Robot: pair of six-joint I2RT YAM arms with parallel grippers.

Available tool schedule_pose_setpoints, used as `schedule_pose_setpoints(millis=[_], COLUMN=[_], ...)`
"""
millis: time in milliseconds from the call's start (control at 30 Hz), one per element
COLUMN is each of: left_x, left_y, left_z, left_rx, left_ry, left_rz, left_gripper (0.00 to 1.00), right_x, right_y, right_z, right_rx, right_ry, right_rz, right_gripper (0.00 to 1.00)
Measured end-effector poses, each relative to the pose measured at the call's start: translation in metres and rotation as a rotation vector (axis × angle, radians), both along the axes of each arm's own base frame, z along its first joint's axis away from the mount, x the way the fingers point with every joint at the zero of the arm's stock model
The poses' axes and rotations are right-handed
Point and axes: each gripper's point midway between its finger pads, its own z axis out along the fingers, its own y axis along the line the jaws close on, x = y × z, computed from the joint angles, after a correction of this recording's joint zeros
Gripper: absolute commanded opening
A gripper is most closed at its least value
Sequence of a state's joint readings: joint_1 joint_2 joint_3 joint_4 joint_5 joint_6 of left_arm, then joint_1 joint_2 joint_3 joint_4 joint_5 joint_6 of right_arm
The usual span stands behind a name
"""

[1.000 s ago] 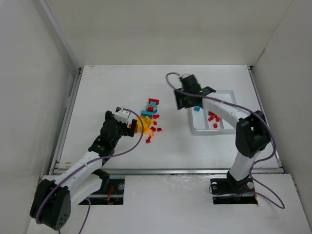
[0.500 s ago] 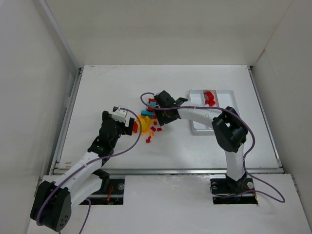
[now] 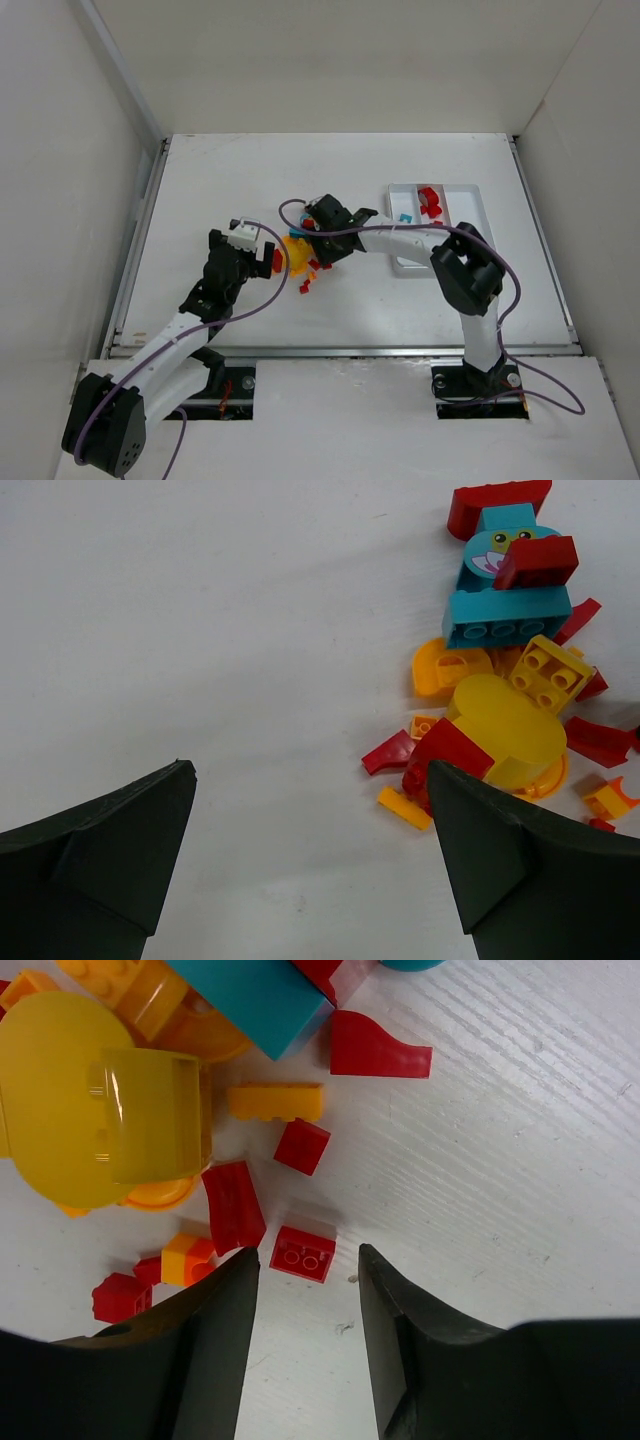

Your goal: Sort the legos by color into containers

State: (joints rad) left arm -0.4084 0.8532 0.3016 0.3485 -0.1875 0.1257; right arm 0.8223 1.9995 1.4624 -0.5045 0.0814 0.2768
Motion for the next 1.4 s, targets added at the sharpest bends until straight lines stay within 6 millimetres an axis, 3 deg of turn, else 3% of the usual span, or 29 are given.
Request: schedule_pose_setpoints(millis=[467, 567, 600, 733, 1033, 1100, 1167, 1267, 1400], left_x=[-0.003, -0.003, -0.003, -0.003, -0.003, -0.003, -0.003, -0.002, -0.002], left_y=[-0.004, -0.005, -0.005, -0.005, -0.006, -0.008, -0.010, -0.013, -0.013], left_z=[-0.002, -0.002, -0.001, -0.001, -0.001, -0.001, 0.001, 0.003, 0.004], left_rx=[-0.054, -0.057, -0.058, -0.059, -0.065, -0.083, -0.104, -0.126, -0.137], left_ry=[0.021, 0.021, 0.020, 0.019, 0.018, 0.020, 0.019, 0.013, 0.012], left_rz=[0.004, 0.002, 0.002, 0.002, -0.002, -0.001, -0.003, -0.013, -0.010], left_gripper=[1.00, 1.00, 1.00, 1.00, 1.00, 1.00, 1.00, 1.00, 1.00], right_x=[-0.007, -0.007, -0.007, -0.006, 0.005, 0.021, 0.046, 0.092, 0.120], right_y=[0.002, 0.007, 0.008, 0.009, -0.008, -0.026, -0.062, -0.141, -0.246], right_z=[-0.016, -0.017, -0.017, -0.017, -0.007, 0.010, 0.032, 0.064, 0.070], right_rx=[-0.030, -0.036, -0.039, -0.045, -0.056, -0.023, 0.018, 0.081, 0.096], right_ry=[0.021, 0.011, 0.007, -0.002, -0.021, -0.036, -0.061, -0.123, -0.155], right_rz=[0.014, 0.022, 0.020, 0.019, -0.046, -0.113, -0.225, -0.455, -0.718], right_gripper=[0.47, 0.36, 0.26, 0.02, 0.00, 0.00, 0.00, 0.00, 0.00])
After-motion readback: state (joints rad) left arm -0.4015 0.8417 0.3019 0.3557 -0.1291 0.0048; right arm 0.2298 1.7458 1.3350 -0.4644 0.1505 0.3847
